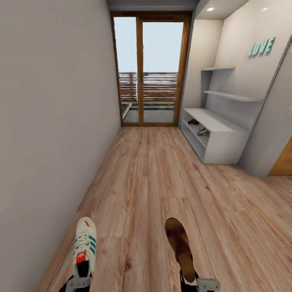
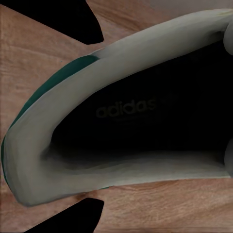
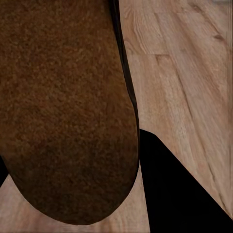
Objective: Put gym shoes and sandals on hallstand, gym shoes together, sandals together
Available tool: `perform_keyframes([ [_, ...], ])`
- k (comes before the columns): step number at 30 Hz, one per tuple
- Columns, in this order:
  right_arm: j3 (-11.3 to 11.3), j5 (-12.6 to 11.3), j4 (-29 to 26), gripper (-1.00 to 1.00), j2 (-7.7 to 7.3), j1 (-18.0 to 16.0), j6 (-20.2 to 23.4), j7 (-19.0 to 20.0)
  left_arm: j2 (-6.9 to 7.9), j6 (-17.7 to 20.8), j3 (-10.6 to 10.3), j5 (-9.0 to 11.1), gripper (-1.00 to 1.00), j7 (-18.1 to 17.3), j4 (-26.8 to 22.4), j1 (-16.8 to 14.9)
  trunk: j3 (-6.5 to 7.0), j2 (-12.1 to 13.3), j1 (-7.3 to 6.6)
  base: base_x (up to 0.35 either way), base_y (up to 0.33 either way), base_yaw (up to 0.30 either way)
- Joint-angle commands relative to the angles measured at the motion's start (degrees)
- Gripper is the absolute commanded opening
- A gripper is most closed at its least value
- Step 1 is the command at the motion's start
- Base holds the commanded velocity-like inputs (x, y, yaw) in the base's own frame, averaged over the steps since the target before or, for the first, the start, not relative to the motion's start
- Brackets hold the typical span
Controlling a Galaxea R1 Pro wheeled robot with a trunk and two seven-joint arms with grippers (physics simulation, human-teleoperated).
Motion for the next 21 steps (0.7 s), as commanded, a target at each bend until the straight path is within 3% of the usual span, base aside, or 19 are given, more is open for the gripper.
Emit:
perform_keyframes([
  [1, 0.51, -0.63, 0.01, -1.0, -0.08, -0.07, -0.22, -0.19, -0.03, -0.17, 0.27, -0.04, -1.0, -0.23, 0.01, -0.02, -0.05, -0.02, 0.03, 0.34, 0.0, -0.26],
  [9, 0.69, -0.28, 0.51, -1.0, 0.03, -0.07, -0.25, -0.11, 0.04, -0.17, 0.29, 0.1, -1.0, -0.24, 0.01, -0.02, -0.05, -0.02, 0.03, 0.34, 0.0, -0.266],
  [13, 0.86, 0.39, 2.1, -1.0, 0.29, -0.07, -0.3, -0.04, 0.04, -0.17, 0.29, 0.12, -1.0, -0.26, 0.01, -0.02, -0.05, -0.02, 0.03, 0.34, 0.0, -0.104],
  [16, 0.89, 2.17, 3.0, -1.0, 0.36, -0.07, -0.31, -0.01, 0.06, -0.17, 0.29, 0.14, -1.0, -0.26, -0.01, -0.02, -0.05, -0.02, 0.03, 0.34, 0.0, -0.027],
  [18, 0.85, 4.58, 3.24, -1.0, 0.26, -0.07, -0.32, -0.05, 0.0, -0.17, 0.29, 0.14, -1.0, -0.28, 0.0, -0.02, -0.05, -0.02, 0.03, 0.34, 0.0, -0.006],
  [21, 0.74, 5.46, 3.24, -1.0, 0.16, -0.07, -0.32, -0.08, -0.01, -0.17, 0.29, 0.14, -1.0, -0.26, 0.01, -0.02, -0.05, -0.02, 0.03, 0.34, 0.0, -0.002],
])
